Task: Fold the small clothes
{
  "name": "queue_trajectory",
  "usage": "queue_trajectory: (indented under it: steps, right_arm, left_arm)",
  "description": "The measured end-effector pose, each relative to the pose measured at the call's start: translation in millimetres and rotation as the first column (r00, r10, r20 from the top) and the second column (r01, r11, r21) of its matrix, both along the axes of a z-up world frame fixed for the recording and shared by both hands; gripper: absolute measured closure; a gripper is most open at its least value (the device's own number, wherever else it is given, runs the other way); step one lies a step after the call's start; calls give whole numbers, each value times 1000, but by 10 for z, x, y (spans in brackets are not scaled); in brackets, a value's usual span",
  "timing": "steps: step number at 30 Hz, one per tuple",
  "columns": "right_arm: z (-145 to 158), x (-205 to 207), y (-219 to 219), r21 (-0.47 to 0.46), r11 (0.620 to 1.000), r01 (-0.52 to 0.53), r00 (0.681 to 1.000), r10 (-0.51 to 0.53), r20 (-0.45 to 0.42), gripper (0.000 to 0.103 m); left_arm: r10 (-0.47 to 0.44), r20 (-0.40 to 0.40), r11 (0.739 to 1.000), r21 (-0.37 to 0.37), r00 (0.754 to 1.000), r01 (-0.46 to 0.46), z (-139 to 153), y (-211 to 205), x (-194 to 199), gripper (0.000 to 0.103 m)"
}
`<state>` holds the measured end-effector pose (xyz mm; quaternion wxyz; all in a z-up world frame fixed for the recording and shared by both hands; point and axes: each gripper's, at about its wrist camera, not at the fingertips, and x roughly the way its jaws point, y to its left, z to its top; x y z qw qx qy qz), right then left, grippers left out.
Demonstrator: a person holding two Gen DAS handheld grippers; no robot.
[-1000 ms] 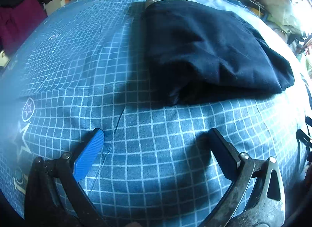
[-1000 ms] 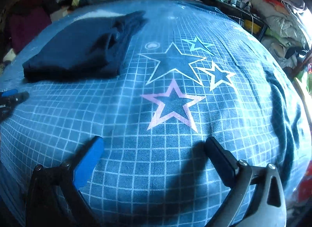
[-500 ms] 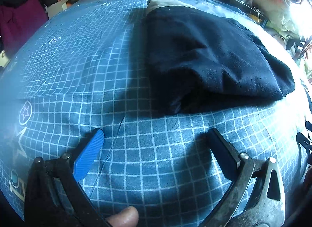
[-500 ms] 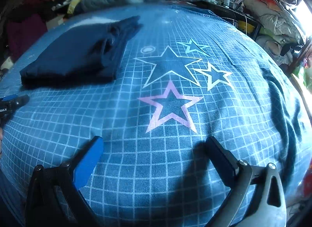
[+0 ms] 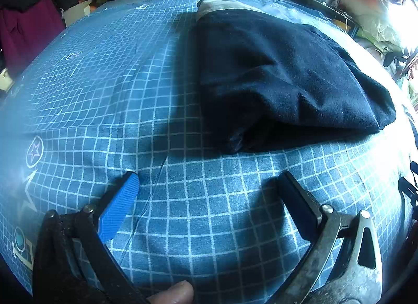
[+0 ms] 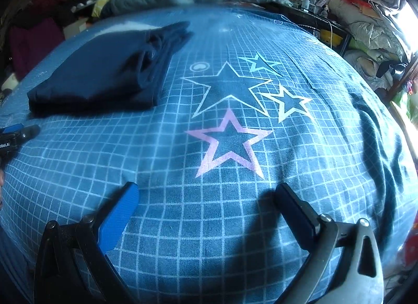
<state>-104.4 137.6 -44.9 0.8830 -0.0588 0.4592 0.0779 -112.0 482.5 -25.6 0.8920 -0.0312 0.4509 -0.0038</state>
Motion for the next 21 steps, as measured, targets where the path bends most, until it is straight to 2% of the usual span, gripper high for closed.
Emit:
queue_trajectory:
  steps: [21]
  right_arm:
    - [-2,-6,-1,2,1000,-1,1000,1,1,0]
  left_arm:
    - [-1,-4,1000,3,1000,1,11,-27,33,0]
